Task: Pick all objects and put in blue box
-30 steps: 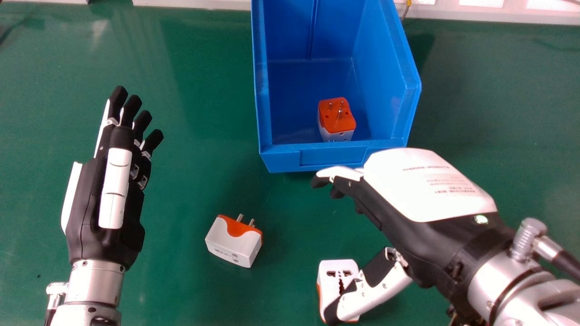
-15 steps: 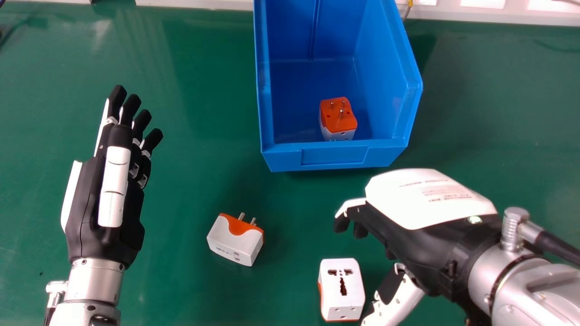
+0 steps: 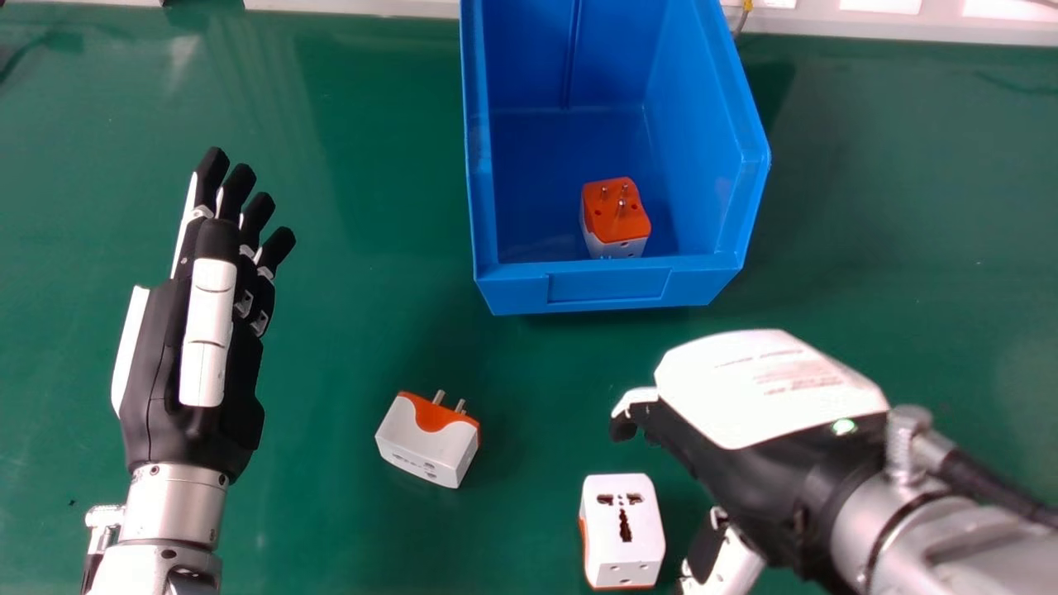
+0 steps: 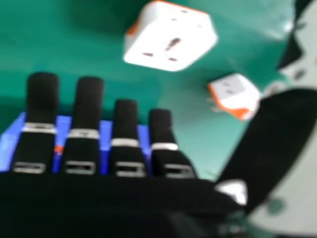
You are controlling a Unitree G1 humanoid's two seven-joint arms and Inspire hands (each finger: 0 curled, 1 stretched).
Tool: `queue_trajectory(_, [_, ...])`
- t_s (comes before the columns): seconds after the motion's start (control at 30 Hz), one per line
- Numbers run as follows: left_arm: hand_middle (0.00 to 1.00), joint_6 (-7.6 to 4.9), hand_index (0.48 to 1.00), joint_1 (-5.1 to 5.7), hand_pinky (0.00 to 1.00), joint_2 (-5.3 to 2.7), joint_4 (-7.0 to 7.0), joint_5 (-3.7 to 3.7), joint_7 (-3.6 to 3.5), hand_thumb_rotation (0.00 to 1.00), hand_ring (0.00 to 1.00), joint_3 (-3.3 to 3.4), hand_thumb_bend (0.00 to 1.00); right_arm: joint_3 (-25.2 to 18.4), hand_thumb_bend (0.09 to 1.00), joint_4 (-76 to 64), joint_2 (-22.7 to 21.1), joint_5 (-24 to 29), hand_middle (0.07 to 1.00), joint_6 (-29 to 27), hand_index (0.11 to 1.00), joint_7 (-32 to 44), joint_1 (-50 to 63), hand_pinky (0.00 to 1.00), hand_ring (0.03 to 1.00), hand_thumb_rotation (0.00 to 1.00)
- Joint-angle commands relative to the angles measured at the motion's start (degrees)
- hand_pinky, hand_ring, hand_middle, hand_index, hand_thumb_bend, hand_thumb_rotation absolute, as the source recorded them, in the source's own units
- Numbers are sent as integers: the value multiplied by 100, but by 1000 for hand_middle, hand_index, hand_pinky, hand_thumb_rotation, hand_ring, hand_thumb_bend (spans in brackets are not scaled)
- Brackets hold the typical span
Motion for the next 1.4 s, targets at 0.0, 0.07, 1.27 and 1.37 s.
queue_trajectory(0.0, [994, -44, 985, -22, 957, -15, -162, 28, 22, 817, 986, -21, 766, 324, 939, 42, 216, -345, 837, -98, 836, -373, 196, 539, 747, 271])
queue_trajectory(0.07, [993, -59, 984, -27, 955, -13, -153, 36, 26, 823, 985, -24, 757, 463, 952, 146, 240, -507, 862, -114, 861, -540, 311, 580, 786, 275])
queue_trajectory(1.27, [993, -51, 985, -124, 955, -29, -108, 28, 30, 834, 987, -10, 727, 1712, 967, 1484, -22, -887, 984, 609, 986, -3324, 1575, 777, 964, 361])
queue_trajectory(1.37, [993, -57, 985, -141, 955, -21, -92, 6, -1, 834, 987, -7, 727, 1787, 967, 1571, -72, -829, 984, 626, 986, -3523, 1630, 777, 964, 361])
